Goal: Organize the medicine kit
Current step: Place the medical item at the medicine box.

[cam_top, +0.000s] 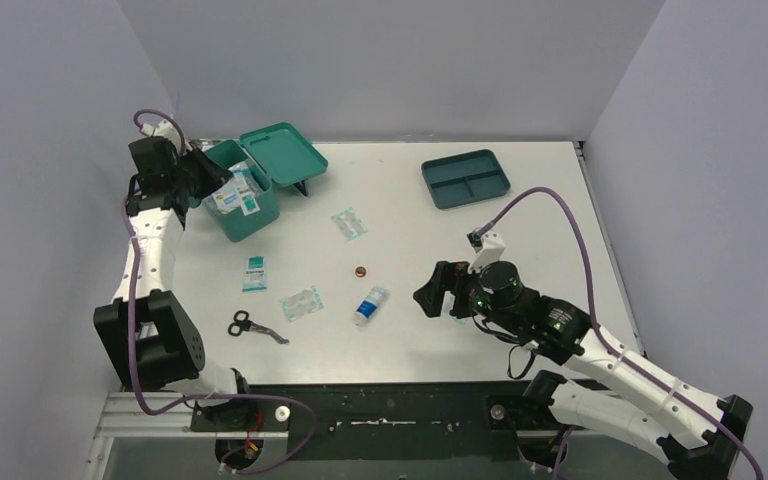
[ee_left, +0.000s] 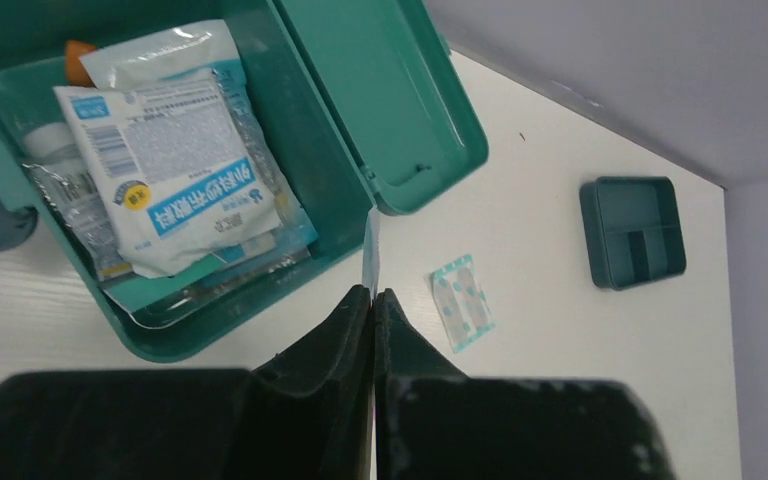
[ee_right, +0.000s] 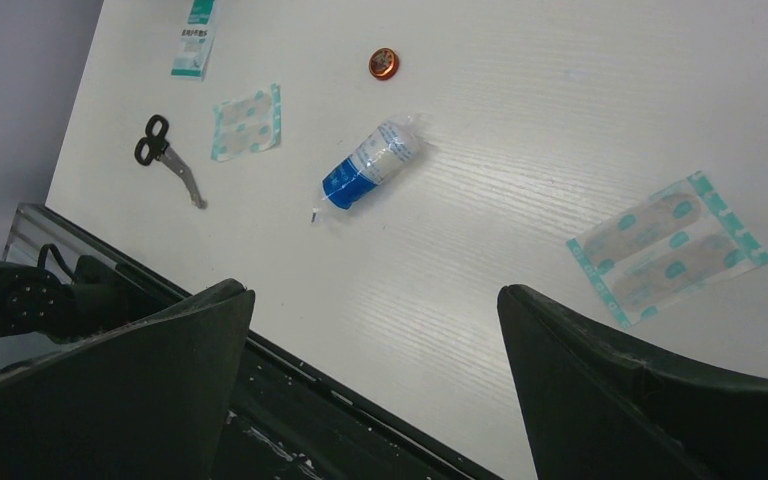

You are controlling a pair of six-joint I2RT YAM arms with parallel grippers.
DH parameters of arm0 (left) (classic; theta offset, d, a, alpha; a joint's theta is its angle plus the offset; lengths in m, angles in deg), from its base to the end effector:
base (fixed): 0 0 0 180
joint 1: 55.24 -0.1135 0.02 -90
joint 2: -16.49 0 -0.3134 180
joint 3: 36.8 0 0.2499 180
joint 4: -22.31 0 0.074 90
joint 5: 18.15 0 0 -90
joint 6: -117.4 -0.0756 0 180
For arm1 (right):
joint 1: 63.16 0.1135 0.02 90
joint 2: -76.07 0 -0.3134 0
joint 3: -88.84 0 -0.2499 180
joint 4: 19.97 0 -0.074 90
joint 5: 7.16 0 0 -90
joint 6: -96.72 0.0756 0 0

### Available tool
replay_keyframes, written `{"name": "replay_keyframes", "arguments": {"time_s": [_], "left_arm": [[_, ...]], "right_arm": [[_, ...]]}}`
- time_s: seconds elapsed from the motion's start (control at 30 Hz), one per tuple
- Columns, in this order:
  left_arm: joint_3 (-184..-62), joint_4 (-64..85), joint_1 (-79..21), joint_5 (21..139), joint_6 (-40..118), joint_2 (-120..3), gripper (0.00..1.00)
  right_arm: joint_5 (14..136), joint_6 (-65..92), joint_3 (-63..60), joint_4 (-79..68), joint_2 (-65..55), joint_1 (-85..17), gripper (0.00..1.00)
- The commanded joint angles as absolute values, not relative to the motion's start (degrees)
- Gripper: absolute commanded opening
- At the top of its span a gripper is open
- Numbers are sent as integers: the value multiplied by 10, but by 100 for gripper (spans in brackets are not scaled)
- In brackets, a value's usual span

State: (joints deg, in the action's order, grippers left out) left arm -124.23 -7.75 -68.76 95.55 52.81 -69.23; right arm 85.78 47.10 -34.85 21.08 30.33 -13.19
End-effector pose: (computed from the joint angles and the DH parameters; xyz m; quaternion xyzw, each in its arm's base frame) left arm 0.3692 0.0575 0.3655 -0.1808 0.8275 -0.2273 0.4805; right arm 0.1160 0.1321 0.3080 -0.0599 0.8659 0.3362 0.3656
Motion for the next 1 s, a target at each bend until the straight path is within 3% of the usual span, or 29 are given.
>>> {"name": "replay_keyframes", "arguments": {"time_s": [0.0, 0.4, 0.77, 0.97], "left_arm": [[-1295, -48, -703, 915, 508, -716, 0], [-1395, 10, -736, 944, 524, -859, 0], [-1393, 124, -740, 1028, 598, -937, 0], [-1424, 106, -742, 1046, 595, -985, 0]], "right_arm": [[889, 463, -344, 221, 316, -128, 100], [896, 465, -327, 221, 274, -129, 100], [892, 478, -304, 213, 213, -129, 100], [872, 490, -314, 195, 207, -128, 100]]}}
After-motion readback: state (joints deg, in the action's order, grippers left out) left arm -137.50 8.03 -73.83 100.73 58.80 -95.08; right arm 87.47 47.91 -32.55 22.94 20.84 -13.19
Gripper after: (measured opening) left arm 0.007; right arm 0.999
